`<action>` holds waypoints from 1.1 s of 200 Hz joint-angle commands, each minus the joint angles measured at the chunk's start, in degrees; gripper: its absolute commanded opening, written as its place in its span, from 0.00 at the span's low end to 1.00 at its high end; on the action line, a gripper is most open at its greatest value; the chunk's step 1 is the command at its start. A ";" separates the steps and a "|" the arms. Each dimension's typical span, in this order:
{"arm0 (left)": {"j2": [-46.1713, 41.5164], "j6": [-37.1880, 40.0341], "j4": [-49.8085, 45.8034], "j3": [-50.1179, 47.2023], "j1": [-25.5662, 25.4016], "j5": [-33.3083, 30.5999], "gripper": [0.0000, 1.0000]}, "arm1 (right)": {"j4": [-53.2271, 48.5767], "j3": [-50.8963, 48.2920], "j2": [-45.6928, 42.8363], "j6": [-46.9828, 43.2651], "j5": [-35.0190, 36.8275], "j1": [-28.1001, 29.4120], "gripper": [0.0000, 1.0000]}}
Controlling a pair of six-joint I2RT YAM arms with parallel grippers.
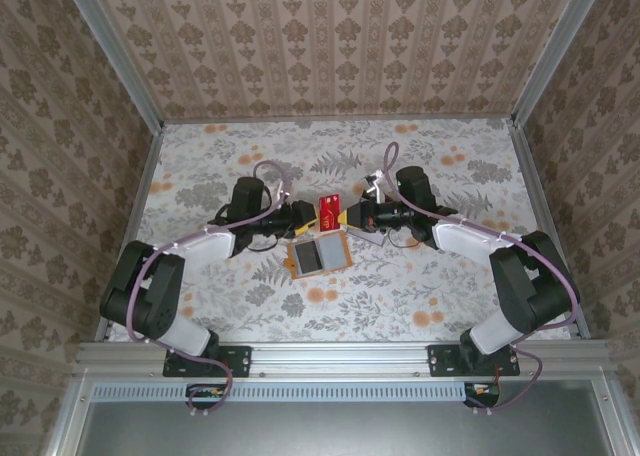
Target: Put the credit cards into the card holder
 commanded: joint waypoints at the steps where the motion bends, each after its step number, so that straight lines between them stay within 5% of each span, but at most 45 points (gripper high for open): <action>1: 1.12 -4.62 10.63 -0.71 -0.76 5.52 0.47 | 0.95 -0.95 0.07 0.43 -0.29 0.31 0.00; 71: -1.32 -5.76 12.03 -4.21 4.75 6.23 0.48 | 0.73 -1.66 -0.32 0.53 0.27 -1.01 0.00; 160: 1.96 -9.18 18.93 -2.10 1.75 10.19 0.47 | 2.16 0.38 2.09 1.95 -3.10 0.73 0.00; 188: 3.07 -10.74 21.53 -1.47 1.34 10.80 0.41 | 2.12 1.09 3.48 1.86 -3.72 1.91 0.00; 220: 3.44 -10.92 22.32 -1.95 1.32 10.62 0.15 | 2.03 0.54 3.15 1.65 -2.21 1.78 0.00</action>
